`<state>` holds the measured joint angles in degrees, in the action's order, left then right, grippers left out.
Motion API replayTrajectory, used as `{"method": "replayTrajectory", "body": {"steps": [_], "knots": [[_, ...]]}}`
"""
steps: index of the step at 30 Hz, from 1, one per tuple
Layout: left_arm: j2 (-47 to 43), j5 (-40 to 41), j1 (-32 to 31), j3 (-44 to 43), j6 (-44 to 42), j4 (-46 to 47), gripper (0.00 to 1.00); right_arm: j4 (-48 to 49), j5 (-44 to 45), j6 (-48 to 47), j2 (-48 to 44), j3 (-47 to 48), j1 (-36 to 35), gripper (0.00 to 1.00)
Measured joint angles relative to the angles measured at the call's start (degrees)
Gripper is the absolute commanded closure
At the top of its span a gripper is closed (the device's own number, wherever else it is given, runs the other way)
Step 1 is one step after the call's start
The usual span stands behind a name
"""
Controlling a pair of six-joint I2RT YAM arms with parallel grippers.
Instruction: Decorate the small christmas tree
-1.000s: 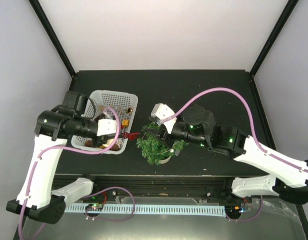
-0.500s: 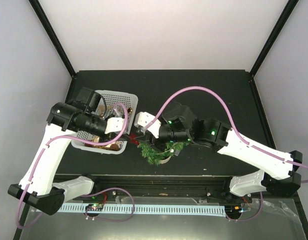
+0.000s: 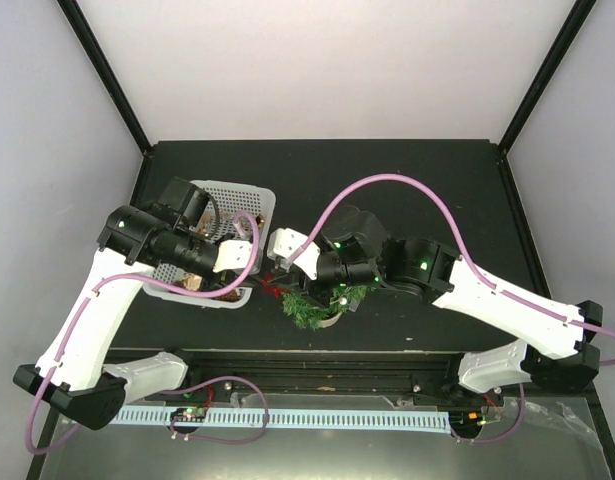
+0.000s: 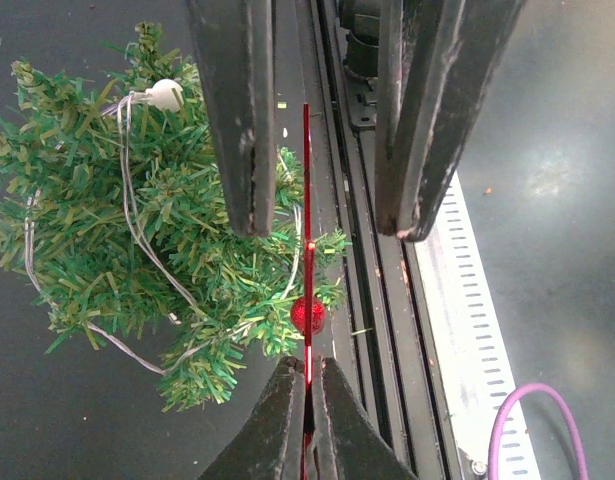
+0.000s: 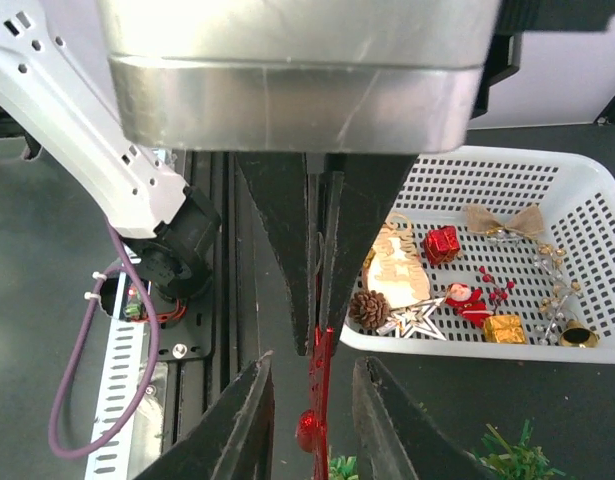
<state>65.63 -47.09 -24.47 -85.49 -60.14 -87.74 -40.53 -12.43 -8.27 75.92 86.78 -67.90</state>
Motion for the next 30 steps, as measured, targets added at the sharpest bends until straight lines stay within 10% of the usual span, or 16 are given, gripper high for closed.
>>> {"method": "replayTrajectory", "body": {"steps": [12, 23, 30], "knots": [[0.02, 1.46, -1.22, -1.49, 1.01, -0.13, 0.98, -0.35, -1.49, 0.35, 1.88, 0.33, 0.0, 0.99], [0.02, 2.1, -1.66, -1.49, 1.92, -0.48, 0.98, -0.57, -0.44, 1.14, 1.95, 0.33, 0.0, 0.99], [-0.04, 3.37, -1.64, -2.58, 3.04, -0.09, 0.8, 0.37, 2.56, 2.67, 1.92, 0.2, -0.22, 0.99]]}}
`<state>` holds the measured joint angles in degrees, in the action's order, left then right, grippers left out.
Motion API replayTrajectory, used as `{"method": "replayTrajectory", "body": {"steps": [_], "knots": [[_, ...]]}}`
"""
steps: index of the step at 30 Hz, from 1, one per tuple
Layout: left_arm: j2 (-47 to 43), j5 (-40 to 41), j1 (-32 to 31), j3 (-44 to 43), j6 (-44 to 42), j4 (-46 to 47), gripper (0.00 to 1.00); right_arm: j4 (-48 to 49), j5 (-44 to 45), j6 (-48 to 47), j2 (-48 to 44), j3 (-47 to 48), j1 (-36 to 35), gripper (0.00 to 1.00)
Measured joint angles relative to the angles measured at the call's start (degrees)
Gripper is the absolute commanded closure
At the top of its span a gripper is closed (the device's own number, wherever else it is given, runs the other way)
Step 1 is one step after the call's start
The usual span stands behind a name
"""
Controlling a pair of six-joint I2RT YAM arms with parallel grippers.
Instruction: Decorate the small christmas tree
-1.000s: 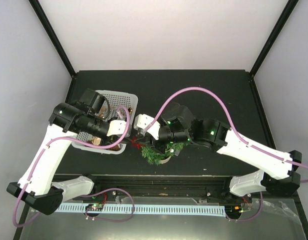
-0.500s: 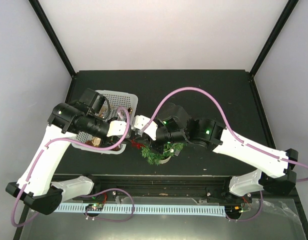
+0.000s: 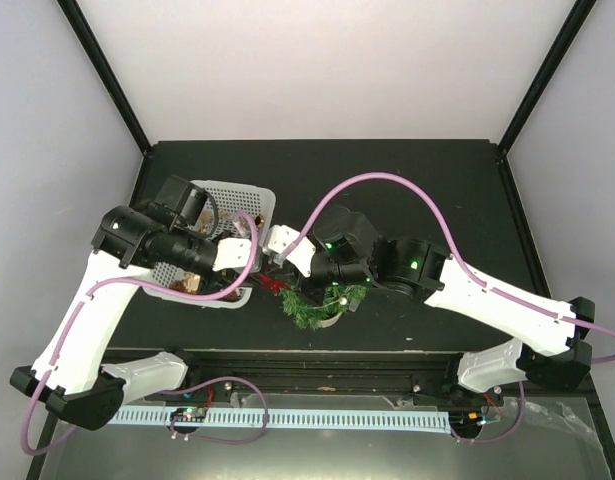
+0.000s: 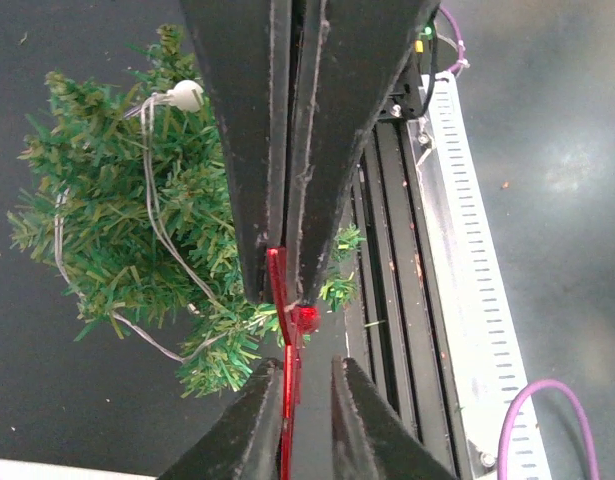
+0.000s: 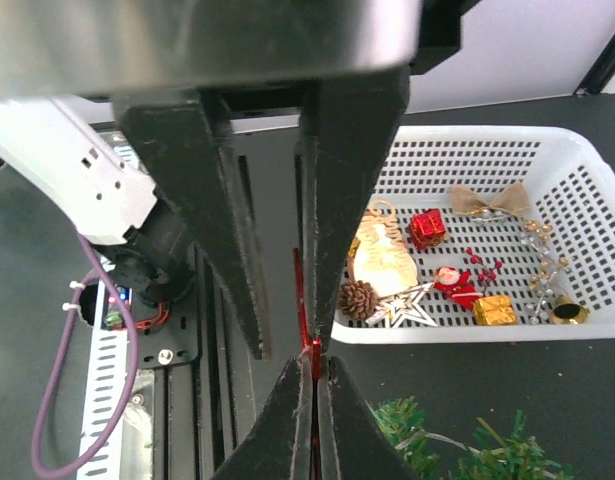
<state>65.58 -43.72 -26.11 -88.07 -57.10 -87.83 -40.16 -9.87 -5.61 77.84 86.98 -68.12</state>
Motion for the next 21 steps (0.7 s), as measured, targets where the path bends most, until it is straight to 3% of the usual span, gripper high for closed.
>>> {"method": "replayTrajectory", "body": {"steps": [5, 9, 15, 21], "knots": [[-0.61, 0.81, -0.02, -0.26, 1.4, 1.09, 0.62, 0.42, 3.3, 1.2, 0.0, 0.0, 0.0, 0.99], [-1.11, 1.62, -0.02, -0.52, 2.36, 1.49, 0.42, 0.96, 5.88, 2.14, -0.02, 0.0, 0.0, 0.99], [-2.8, 5.46, 0.04, -0.46, 4.48, 3.37, 0.31, 1.31, 11.87, 4.04, -1.84, 0.11, 0.44, 0.99], [-9.57, 9.44, 2.58, 6.19, 7.19, 8.37, 0.28, 1.11, 18.84, 7.13, -6.25, 3.39, 4.02, 0.99]]}}
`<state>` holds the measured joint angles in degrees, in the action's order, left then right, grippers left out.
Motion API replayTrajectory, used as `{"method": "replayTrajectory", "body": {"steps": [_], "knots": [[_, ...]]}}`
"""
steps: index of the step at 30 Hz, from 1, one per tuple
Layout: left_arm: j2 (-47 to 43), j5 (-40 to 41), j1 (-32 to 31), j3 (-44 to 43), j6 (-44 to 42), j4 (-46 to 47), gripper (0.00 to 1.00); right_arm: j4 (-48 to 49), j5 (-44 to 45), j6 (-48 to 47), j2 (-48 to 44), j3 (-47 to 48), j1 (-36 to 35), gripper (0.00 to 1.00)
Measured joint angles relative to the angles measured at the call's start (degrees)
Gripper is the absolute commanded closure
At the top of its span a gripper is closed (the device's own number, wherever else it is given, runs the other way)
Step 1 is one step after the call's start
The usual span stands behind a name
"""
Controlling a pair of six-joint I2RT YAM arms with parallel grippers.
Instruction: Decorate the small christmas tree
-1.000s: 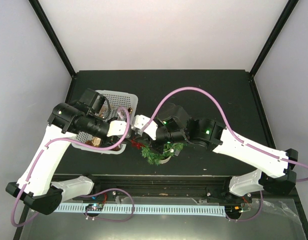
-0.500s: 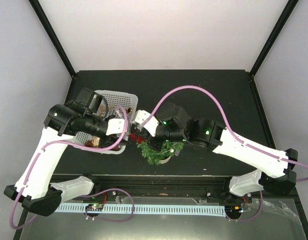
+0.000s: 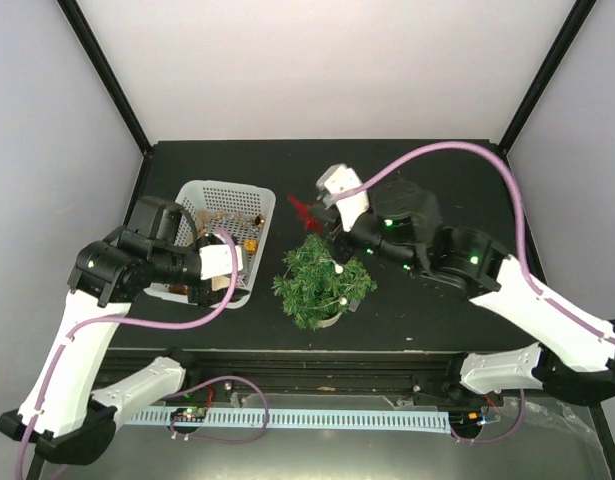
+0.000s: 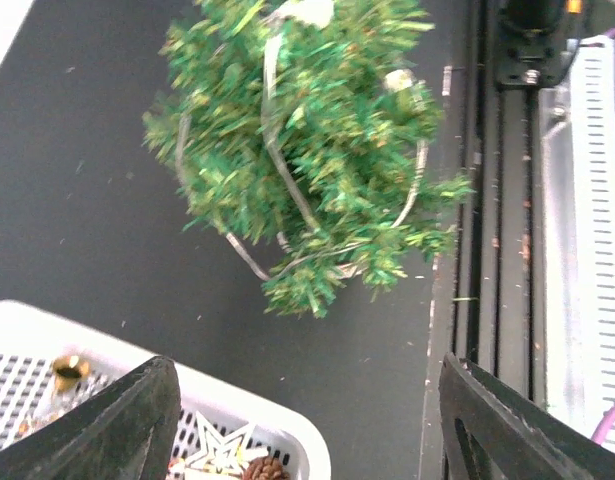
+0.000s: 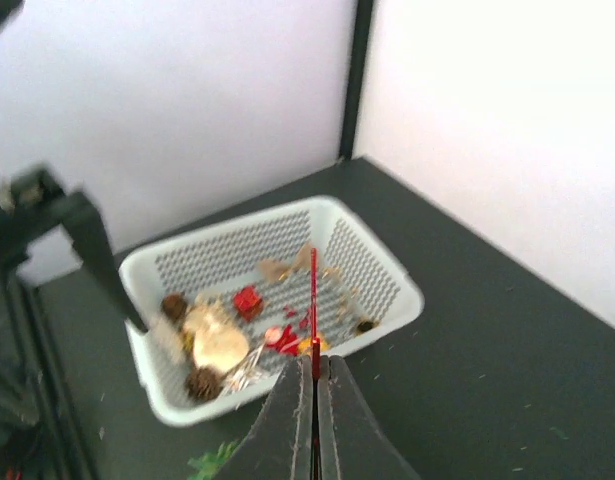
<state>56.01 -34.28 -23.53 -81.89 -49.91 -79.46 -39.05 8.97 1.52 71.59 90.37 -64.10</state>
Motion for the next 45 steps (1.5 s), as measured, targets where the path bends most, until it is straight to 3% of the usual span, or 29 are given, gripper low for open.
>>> {"method": "replayTrajectory", "body": {"steps": [6, 17, 25, 45], "knots": [[-5.27, 2.64, 4.87, 8.04, 6.38, 8.2, 0.28, -1.31, 3.72, 2.62, -1.88, 6.08, 2.16, 0.99], [-12.66, 2.54, 11.78, 20.09, 19.1, 20.79, 0.27, -6.08, 3.96, 5.68, -0.94, 6.47, 2.45, 0.99], [-14.38, 1.73, 14.95, 22.56, 22.45, 24.11, 0.27, -10.32, 2.89, 6.38, 0.98, 6.67, 2.47, 0.99], [-14.01, 0.37, 15.82, 22.93, 23.63, 25.07, 0.26, -11.17, -0.98, 6.54, 1.2, 5.38, 2.47, 0.99]]}}
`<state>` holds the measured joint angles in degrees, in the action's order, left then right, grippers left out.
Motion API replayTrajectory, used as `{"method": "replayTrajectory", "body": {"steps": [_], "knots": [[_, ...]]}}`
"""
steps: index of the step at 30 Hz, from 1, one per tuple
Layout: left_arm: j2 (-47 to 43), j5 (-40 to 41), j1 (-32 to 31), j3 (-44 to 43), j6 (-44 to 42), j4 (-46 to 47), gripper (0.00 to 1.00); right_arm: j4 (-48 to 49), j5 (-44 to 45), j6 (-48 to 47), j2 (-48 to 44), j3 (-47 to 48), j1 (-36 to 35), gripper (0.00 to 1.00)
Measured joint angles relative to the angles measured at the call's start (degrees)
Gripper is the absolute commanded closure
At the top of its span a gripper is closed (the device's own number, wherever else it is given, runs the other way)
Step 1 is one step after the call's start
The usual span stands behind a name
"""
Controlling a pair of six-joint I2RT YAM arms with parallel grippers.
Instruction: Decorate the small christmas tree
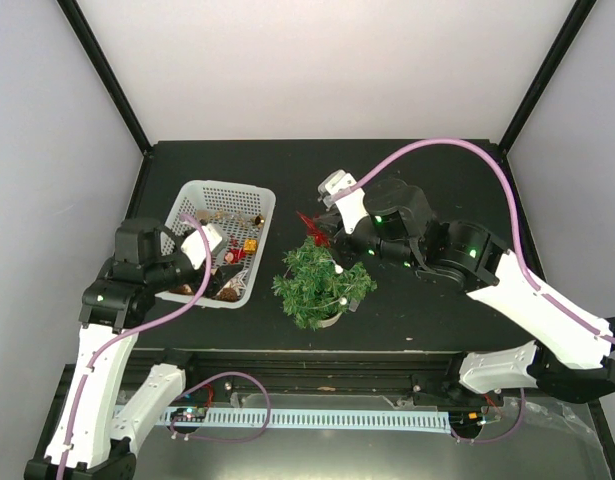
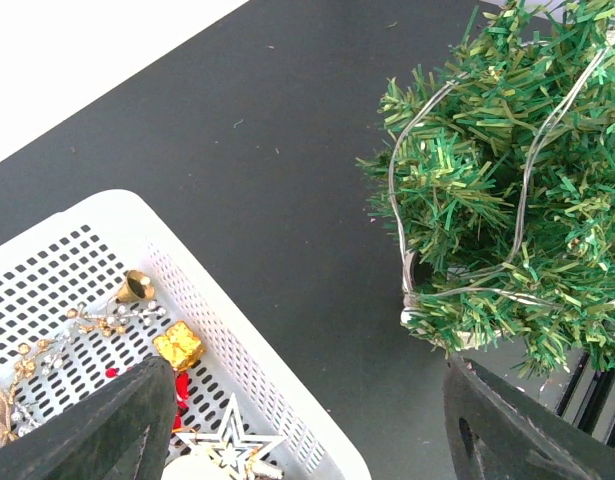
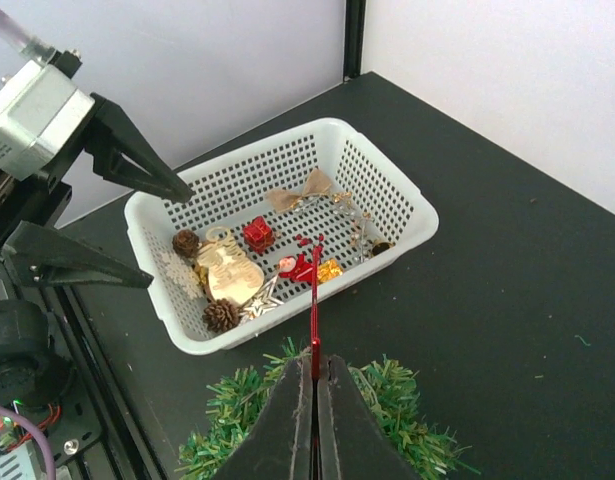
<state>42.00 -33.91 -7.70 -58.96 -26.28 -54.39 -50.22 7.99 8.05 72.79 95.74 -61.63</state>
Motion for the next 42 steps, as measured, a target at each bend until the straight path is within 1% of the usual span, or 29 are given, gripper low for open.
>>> {"method": "replayTrajectory", "body": {"steps": [27, 33, 42], "knots": [[0.28, -1.92, 0.63, 0.0, 0.35, 0.0, 0.26, 2.14, -0.28, -0.13, -1.05, -5.77, 0.02, 0.99], [0.79, -2.16, 0.92, 0.0, 0.37, 0.02, 0.26, 3.28, 0.83, -0.07, -2.82, -5.18, 0.02, 0.99], [0.83, -2.34, 1.01, 0.0, 0.37, 0.02, 0.26, 4.61, 1.31, -0.11, -2.6, -2.8, 0.02, 0.99]]}}
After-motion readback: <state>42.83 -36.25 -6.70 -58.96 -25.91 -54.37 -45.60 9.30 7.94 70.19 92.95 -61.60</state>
